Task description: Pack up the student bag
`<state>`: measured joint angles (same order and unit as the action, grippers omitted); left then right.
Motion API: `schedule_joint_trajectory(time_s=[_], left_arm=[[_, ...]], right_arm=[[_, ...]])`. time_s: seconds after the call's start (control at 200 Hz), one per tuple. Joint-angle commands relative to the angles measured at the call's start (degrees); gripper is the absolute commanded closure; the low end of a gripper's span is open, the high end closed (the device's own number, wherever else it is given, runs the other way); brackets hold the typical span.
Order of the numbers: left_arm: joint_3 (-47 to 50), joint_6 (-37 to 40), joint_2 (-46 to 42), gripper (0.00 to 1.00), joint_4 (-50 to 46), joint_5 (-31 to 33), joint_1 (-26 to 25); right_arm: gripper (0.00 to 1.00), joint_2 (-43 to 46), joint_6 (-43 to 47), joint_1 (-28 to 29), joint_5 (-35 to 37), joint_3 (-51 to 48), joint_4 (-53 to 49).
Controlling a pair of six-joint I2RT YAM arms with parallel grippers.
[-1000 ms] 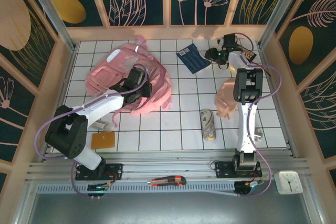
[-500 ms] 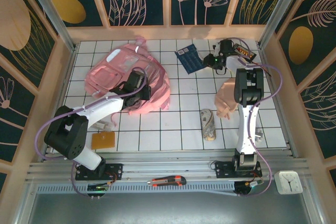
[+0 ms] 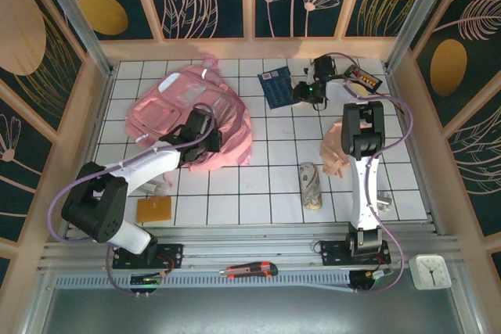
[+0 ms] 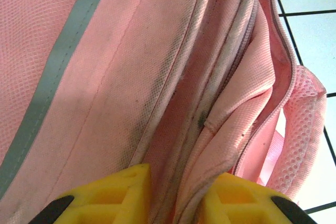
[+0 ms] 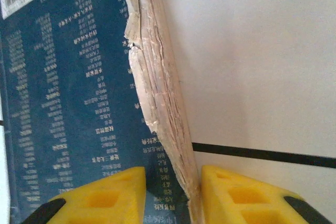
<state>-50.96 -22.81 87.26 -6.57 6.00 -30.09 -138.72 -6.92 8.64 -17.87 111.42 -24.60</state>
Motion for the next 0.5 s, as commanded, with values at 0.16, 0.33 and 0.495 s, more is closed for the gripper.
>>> schedule_joint_trajectory(time_s=[0.16,0.33,0.495], left_arm=[[3.4,0.7,-1.9,0.73,-1.0,0.1,2.0],[4.4,1.3,-2.8,0.73,-0.5,0.5,2.3],[4.7,1.1,-3.2,0.73,0.8,0.4,2.5]], right_arm=[[1.0,-1.1,2.2,2.4,2.4,-0.6,-5.1],[1.0,9.8,0.9,2.8,-0.7,-14.0,1.1],[1.0,22.1,-1.6,4.5,-5.9,-28.9,3.3]])
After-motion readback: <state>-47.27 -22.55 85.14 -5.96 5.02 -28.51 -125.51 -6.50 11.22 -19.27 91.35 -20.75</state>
